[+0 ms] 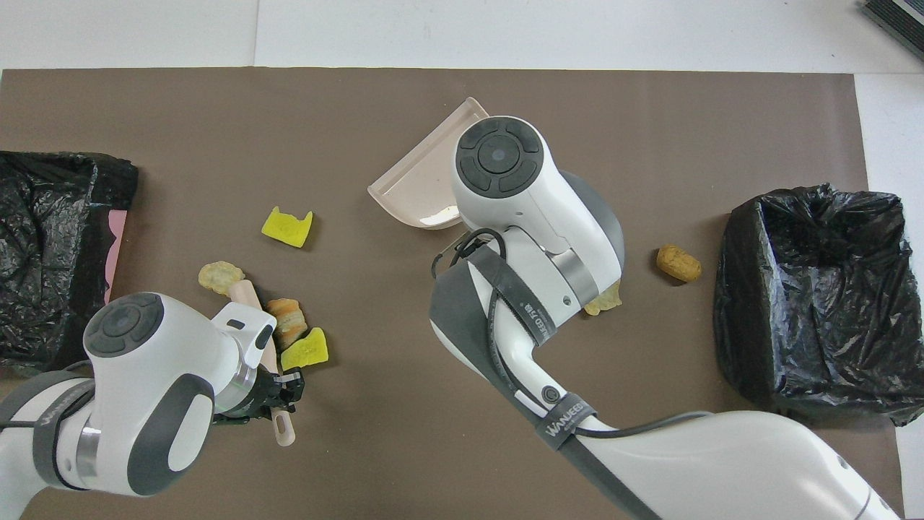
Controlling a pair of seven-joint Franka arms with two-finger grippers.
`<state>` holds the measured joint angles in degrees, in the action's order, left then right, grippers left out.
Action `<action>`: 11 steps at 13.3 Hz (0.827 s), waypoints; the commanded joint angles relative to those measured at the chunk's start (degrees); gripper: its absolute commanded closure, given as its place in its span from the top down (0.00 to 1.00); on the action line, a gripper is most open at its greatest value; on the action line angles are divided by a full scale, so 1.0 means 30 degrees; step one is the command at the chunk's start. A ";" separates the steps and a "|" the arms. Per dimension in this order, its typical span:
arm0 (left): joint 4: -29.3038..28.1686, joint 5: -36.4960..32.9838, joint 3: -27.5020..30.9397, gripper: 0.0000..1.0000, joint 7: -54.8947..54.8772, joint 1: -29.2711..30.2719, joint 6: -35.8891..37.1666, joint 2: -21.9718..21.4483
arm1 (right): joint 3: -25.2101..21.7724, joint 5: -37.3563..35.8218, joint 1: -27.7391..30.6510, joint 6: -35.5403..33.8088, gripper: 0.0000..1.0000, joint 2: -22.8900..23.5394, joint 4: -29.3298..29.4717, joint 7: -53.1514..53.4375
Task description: Sweep and dump trash in bin
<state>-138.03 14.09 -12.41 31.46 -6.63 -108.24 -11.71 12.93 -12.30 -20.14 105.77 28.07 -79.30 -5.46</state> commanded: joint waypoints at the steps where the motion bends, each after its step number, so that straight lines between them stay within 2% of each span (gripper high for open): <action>1: 0.1711 0.0168 0.0181 0.00 -0.0410 -0.0048 0.2203 0.0682 | 0.0229 0.0203 0.0880 -0.0069 0.00 -0.0917 -0.1542 -0.6092; 3: 0.1685 0.0168 0.0181 0.00 -0.0090 -0.0076 0.3613 -0.0106 | 0.0230 0.0351 0.1262 -0.0478 0.00 -0.1181 -0.2098 -1.0261; 5: 0.1276 0.0168 0.0006 0.00 0.1862 -0.0251 0.4409 -0.0695 | 0.0230 0.0380 0.1528 -0.0715 0.00 -0.1764 -0.3178 -1.3631; 7: 0.0254 0.0168 -0.0696 0.00 0.4239 -0.0486 0.3796 -0.1513 | 0.0230 0.0467 0.1499 -0.0453 0.00 -0.2585 -0.4731 -1.8258; 9: -0.0452 0.0168 -0.1660 0.00 0.6699 -0.0835 0.2309 -0.1491 | 0.0230 0.0644 0.1238 -0.0570 0.00 -0.3403 -0.5990 -1.9390; 10: -0.1005 0.0197 -0.1810 0.00 0.7696 -0.0925 0.1140 -0.1459 | 0.0288 0.0644 0.1003 0.0011 0.00 -0.4017 -0.7100 -1.9304; 11: -0.1069 0.0226 -0.1812 0.00 0.8547 -0.1042 0.0316 -0.1314 | 0.0259 0.0644 0.0682 0.1554 0.00 -0.4661 -0.8532 -1.9361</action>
<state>-138.57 14.26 -18.20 52.58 -8.29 -102.70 -14.47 13.39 -11.65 -17.23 105.24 19.79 -95.46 -61.12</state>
